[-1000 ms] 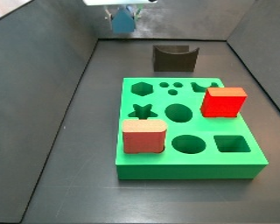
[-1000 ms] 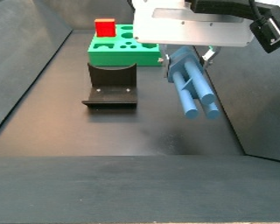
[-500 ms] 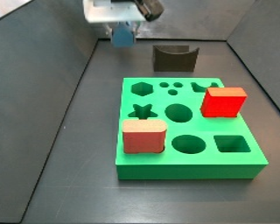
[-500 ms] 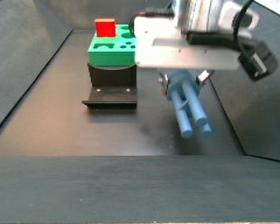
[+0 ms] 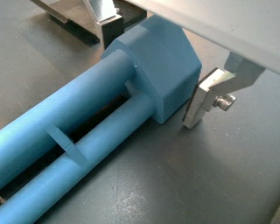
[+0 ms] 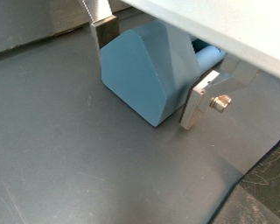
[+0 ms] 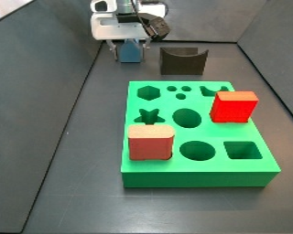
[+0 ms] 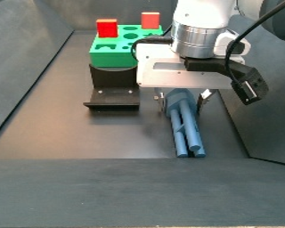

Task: Pick up the 3 prong object. Move up. Rotate the 3 prong object. Place the 3 prong object on the fixture. Regrasp the 3 prong object. Move to above the board. Insert the 3 prong object.
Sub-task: Rotate the 3 prong object.

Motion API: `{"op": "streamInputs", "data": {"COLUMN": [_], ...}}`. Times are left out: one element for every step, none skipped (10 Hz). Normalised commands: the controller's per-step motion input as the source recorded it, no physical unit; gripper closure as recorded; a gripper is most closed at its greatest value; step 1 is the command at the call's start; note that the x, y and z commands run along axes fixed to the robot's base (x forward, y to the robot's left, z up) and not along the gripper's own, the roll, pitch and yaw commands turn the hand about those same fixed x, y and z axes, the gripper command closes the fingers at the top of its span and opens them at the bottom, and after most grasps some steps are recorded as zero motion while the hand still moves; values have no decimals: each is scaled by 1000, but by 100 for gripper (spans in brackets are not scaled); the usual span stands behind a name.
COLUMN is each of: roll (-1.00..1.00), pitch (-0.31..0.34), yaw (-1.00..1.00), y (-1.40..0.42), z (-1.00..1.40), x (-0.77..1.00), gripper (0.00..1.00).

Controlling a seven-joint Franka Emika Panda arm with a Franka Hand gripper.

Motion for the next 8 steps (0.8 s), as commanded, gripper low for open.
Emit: {"op": "streamInputs", "data": {"roll": [0,-1,-6,-7,-4,0,4,8], "pitch": [0,7,43,65,71,69,65,60], "yaw": [0,0,-3,-6,-11,-13,-15,-16], "y": [0,-1,-2,1,3,5,6,7], "z": [1000,1000,1000,1000,1000,1000,1000,929], "x": [0,-5,-19,-15,-16,-21,-26,-30], "gripper": [0,0,0,0,0,0,0,0]}}
